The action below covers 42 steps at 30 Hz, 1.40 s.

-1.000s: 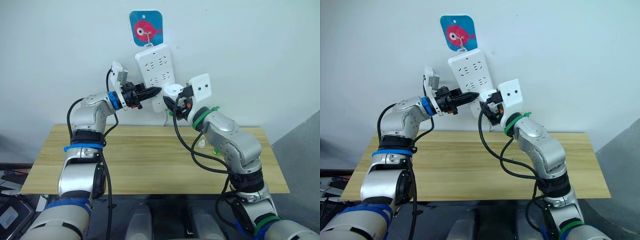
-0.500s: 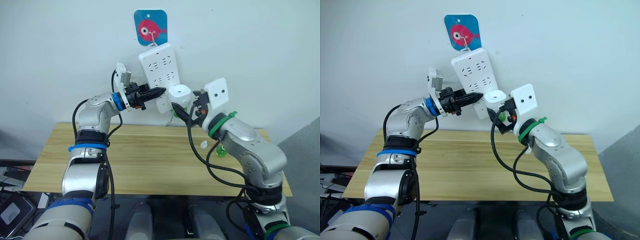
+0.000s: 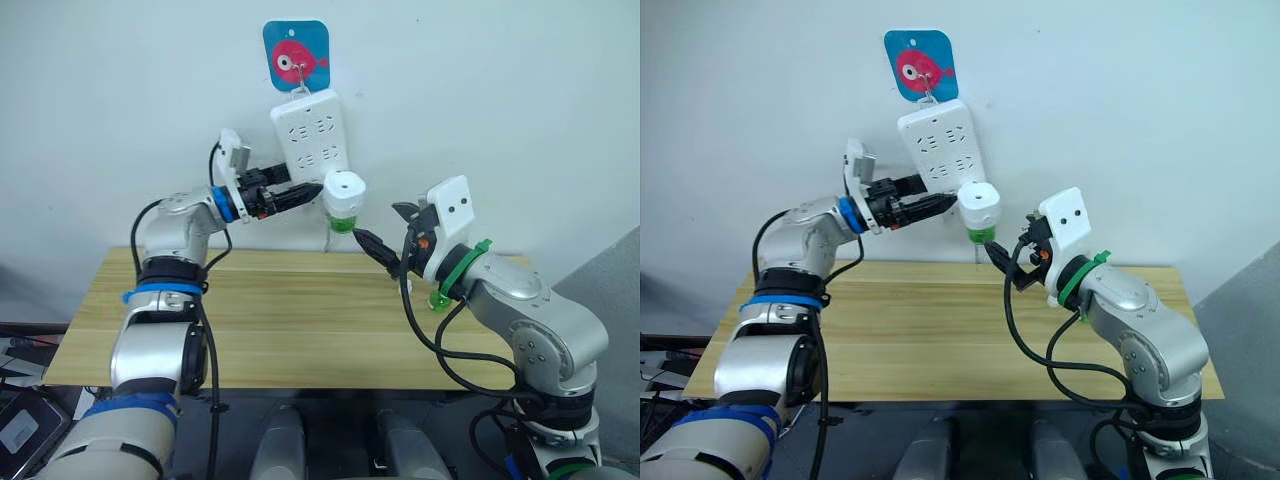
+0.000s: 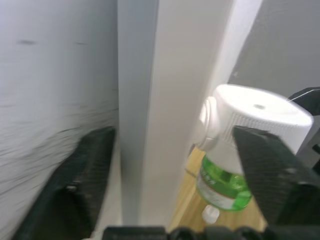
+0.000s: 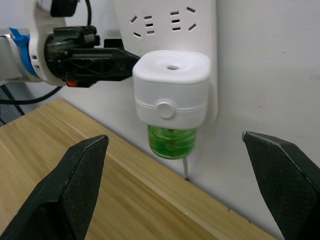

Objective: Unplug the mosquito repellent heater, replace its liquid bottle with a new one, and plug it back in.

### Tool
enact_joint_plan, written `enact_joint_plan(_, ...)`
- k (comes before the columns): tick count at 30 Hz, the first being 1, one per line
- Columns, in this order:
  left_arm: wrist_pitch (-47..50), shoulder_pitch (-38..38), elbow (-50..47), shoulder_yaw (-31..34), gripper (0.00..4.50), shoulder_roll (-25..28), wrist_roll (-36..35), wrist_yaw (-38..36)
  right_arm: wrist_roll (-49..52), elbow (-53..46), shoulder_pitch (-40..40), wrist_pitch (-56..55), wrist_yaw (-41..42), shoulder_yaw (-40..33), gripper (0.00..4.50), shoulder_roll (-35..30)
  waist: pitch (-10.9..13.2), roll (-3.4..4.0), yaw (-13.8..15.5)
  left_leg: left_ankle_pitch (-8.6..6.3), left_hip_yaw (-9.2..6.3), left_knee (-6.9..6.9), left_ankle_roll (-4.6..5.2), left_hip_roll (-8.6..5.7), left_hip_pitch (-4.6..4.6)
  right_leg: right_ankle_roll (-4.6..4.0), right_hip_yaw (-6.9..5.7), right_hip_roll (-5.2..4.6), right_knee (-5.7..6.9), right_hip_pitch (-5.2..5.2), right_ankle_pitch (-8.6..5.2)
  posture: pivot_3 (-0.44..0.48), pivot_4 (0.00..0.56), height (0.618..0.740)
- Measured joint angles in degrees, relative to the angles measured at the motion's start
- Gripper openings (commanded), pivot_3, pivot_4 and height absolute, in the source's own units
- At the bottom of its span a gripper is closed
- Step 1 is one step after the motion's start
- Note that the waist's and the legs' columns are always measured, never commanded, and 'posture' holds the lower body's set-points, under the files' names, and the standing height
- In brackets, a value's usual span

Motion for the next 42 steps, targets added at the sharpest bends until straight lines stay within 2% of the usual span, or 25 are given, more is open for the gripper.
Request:
enact_joint_plan(11,3.4,5.7,-7.4,2.3,4.47,9.6,-0.2,0.4,-0.5,4.8,0.7,-5.9,3.6,2.4,4.50,-0.7,0.0,0.03,0.1,0.00,0.01,-0.01,0.00,0.04,0.05,-0.12,0.01,0.00,0.03,0.00,-0.06,0.207,0.191,0.740)
enact_joint_plan(12,3.6,6.5,-8.3,2.3,4.49,10.3,-0.3,0.7,-0.4,5.0,0.7,-6.4,4.3,2.9,4.32,-0.7,0.0,0.04,0.1,0.00,0.01,-0.01,0.00,0.05,0.06,-0.12,0.00,0.00,0.04,0.00,-0.07,0.210,0.190,0.740)
enact_joint_plan(14,4.7,8.1,-10.7,2.4,4.50,11.3,-0.8,0.7,0.0,5.5,0.4,-6.9,5.2,3.4,3.90,-0.3,0.0,0.04,0.1,0.00,0.00,-0.01,-0.01,0.06,0.06,-0.13,-0.01,0.00,0.04,0.00,-0.07,0.224,0.192,0.740)
enact_joint_plan(17,6.3,11.7,-15.2,2.6,4.50,13.5,-2.0,0.5,0.2,6.3,-0.3,-7.9,6.5,4.9,2.87,0.4,0.0,0.05,0.1,0.00,0.01,-0.01,-0.01,0.07,0.06,-0.15,0.00,0.00,0.05,0.00,-0.08,0.241,0.191,0.740)
enact_joint_plan(20,9.6,18.1,-23.9,2.9,4.50,15.9,-4.1,-1.0,-0.1,9.0,-2.0,-9.6,7.6,7.1,1.70,2.0,0.0,0.08,0.1,0.00,0.07,-0.03,-0.01,0.11,0.12,-0.21,0.04,-0.01,0.04,0.01,-0.10,0.250,0.189,0.740)
enact_joint_plan(23,12.3,25.4,-34.9,1.3,4.50,16.1,-6.3,-2.2,-1.7,13.7,-3.7,-13.2,8.1,10.0,0.57,4.2,0.1,0.09,0.2,0.00,0.08,-0.06,-0.01,0.14,0.21,-0.31,0.02,-0.02,0.08,0.04,-0.17,0.259,0.185,0.740)
enact_joint_plan(25,13.2,27.8,-38.9,0.5,4.50,15.6,-7.0,-1.6,-3.5,17.1,-4.0,-15.6,8.5,12.0,0.02,5.0,0.1,0.09,0.8,0.00,0.04,-0.06,-0.01,0.14,0.22,-0.31,-0.03,0.01,0.13,0.05,-0.22,0.260,0.183,0.740)
enact_joint_plan(30,14.0,28.3,-42.0,0.8,4.50,15.2,-8.2,1.0,-6.7,22.9,-6.3,-18.9,8.2,13.5,0.02,7.6,0.1,0.09,1.7,0.01,0.15,-0.04,-0.02,0.13,0.30,-0.17,0.06,0.03,0.17,0.08,-0.29,0.260,0.183,0.740)
enact_joint_plan(42,14.2,26.3,-41.0,0.6,4.50,15.2,-8.9,1.9,-10.1,27.3,-9.3,-22.1,6.1,12.6,0.02,10.6,0.1,0.10,1.9,0.01,0.18,-0.09,-0.02,0.14,0.36,-0.18,0.06,0.03,0.20,0.07,-0.29,0.255,0.181,0.740)
